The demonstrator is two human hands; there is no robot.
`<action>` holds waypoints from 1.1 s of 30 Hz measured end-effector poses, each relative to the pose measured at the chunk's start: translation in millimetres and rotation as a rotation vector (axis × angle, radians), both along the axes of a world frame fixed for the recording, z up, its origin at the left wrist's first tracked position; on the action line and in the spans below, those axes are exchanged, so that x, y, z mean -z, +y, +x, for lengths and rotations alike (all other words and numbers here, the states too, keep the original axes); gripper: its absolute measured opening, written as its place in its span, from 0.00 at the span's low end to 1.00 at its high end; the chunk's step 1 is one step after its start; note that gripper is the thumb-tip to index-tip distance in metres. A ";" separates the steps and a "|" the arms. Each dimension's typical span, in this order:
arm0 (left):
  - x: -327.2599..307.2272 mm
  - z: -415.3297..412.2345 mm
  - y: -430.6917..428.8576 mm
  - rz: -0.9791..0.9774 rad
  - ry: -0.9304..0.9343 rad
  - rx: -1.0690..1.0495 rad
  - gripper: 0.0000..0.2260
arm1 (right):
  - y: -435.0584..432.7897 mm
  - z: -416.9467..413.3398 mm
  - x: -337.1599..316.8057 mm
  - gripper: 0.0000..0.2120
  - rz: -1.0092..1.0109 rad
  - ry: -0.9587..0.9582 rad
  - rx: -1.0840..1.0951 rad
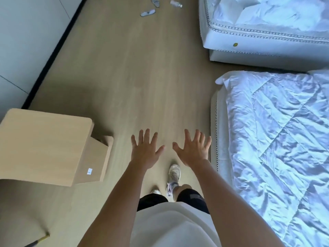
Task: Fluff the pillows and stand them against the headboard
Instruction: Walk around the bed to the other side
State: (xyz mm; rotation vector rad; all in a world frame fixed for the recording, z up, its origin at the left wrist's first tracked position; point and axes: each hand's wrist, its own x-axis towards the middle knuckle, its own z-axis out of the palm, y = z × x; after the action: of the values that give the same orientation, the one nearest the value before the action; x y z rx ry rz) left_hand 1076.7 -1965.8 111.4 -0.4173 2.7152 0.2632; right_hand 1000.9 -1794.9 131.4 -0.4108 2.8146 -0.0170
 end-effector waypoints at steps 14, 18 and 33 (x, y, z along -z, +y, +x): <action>-1.7 -327.7 -33.2 0.016 0.074 0.128 0.32 | -30.4 -292.4 14.4 0.38 -0.021 -0.022 0.194; -10.5 -409.1 -44.0 0.019 0.056 0.199 0.32 | -39.7 -368.7 10.4 0.38 -0.026 -0.023 0.243; -9.7 -743.6 -106.1 -0.023 0.036 0.475 0.33 | -81.2 -660.4 12.9 0.38 -0.022 -0.073 0.578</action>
State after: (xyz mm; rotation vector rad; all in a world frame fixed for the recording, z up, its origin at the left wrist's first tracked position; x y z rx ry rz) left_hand 333.1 -2071.9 121.1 0.2316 2.7527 0.1064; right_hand 340.5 -1876.2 118.4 0.3990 2.7576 -0.1803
